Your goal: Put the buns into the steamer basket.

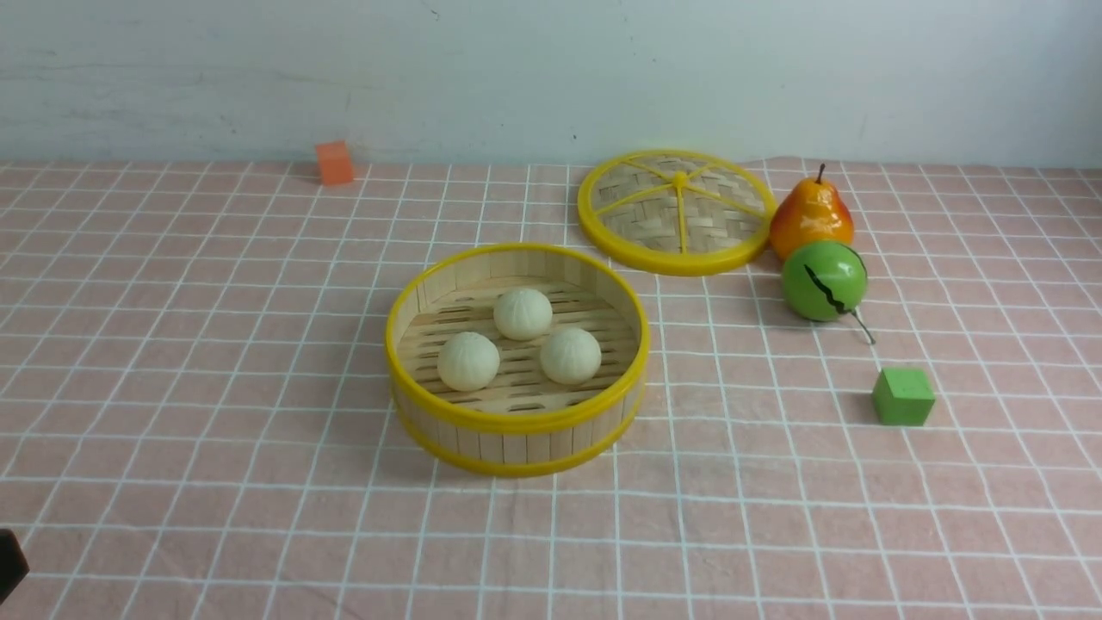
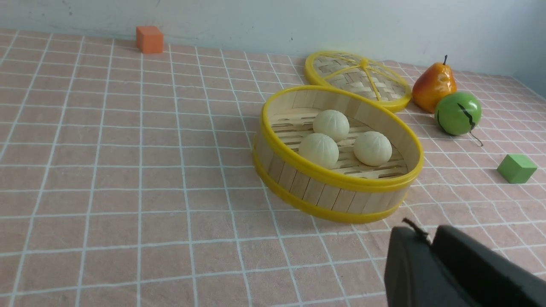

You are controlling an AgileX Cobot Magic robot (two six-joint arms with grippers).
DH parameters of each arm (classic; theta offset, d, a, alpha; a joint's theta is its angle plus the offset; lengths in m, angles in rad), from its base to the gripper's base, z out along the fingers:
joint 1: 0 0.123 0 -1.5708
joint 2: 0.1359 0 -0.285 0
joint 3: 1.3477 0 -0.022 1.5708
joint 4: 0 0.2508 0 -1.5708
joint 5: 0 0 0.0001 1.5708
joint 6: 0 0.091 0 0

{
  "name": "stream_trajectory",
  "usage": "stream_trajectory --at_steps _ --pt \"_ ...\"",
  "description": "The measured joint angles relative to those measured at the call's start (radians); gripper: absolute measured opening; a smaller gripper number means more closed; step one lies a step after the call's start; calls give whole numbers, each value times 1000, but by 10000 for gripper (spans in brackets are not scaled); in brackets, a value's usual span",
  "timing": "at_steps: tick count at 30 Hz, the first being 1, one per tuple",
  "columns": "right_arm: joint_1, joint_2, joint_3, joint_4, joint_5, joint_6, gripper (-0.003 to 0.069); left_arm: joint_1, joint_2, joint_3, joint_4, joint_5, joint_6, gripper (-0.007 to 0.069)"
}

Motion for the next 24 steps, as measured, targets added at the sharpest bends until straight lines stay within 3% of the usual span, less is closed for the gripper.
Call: stream_trajectory --at_steps 24 --pt "-1 0 -1 -7 10 45 -6 0 0 0 0 6 0 83"
